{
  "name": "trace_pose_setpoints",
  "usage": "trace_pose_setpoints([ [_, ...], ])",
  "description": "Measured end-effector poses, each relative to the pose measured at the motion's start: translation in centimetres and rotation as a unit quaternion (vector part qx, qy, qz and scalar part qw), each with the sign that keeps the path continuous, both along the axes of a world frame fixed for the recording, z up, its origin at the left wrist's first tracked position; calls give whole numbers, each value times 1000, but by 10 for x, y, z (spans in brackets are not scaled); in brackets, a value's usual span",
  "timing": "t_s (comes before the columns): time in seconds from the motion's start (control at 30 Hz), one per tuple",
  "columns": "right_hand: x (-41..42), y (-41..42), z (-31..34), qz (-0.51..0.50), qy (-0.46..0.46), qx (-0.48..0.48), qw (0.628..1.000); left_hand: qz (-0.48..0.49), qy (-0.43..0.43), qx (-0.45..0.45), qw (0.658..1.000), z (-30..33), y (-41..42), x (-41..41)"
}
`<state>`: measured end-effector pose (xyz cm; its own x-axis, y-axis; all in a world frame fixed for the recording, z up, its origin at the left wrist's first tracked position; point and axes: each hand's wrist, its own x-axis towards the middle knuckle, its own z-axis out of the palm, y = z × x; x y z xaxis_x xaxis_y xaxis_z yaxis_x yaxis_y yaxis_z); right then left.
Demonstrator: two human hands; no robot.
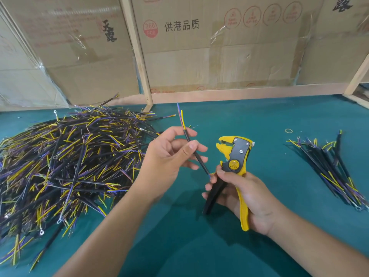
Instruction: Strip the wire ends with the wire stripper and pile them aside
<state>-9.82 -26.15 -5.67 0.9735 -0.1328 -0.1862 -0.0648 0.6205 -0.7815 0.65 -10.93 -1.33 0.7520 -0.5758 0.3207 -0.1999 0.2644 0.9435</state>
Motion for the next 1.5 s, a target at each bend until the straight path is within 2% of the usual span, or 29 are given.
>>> trace_pose_setpoints([
  [0.13,1,1,-1,-3,11,5,1000,7,-49,10,999,2,0,-3],
  [0.33,3,1,-2,0,12,9,1000,24,-56,14,998,4,-1,-6],
  [0.5,3,1,-1,-1,4,14,1000,47,-26,29,998,0,-1,1],
  [0.63,1,1,-1,4,-6,0,1000,151,26,81,985,-9,-4,7],
  [0.67,1,1,-1,4,-9,-1,1000,186,9,126,974,-11,-5,8],
  [0.7,1,1,-1,5,-11,0,1000,224,-42,184,956,-12,-4,8],
  [0.77,1,1,0,6,-14,5,1000,264,-244,280,890,-12,4,10],
  [0.8,2,1,0,7,-17,9,1000,230,-336,303,862,-10,8,12],
  [0.83,1,1,1,7,-22,14,1000,165,-387,325,847,-7,11,13],
  [0.87,1,1,1,7,-28,17,999,90,-403,351,841,-6,14,12],
  [0.93,1,0,2,7,-45,22,999,-31,-375,375,847,-7,16,9],
  [0.97,1,0,3,8,-53,25,998,-60,-351,362,861,-7,16,7],
  [1.07,-1,-1,5,15,-71,34,997,-78,-273,288,915,-7,13,2],
  [1.2,-2,-2,5,25,-80,30,996,-78,-191,202,958,-10,9,-1],
  [1.37,-3,-1,5,26,-71,34,997,-102,-161,135,972,-8,2,-11],
  [1.5,-4,0,3,43,-72,35,996,-87,-146,128,977,-7,1,-13],
])
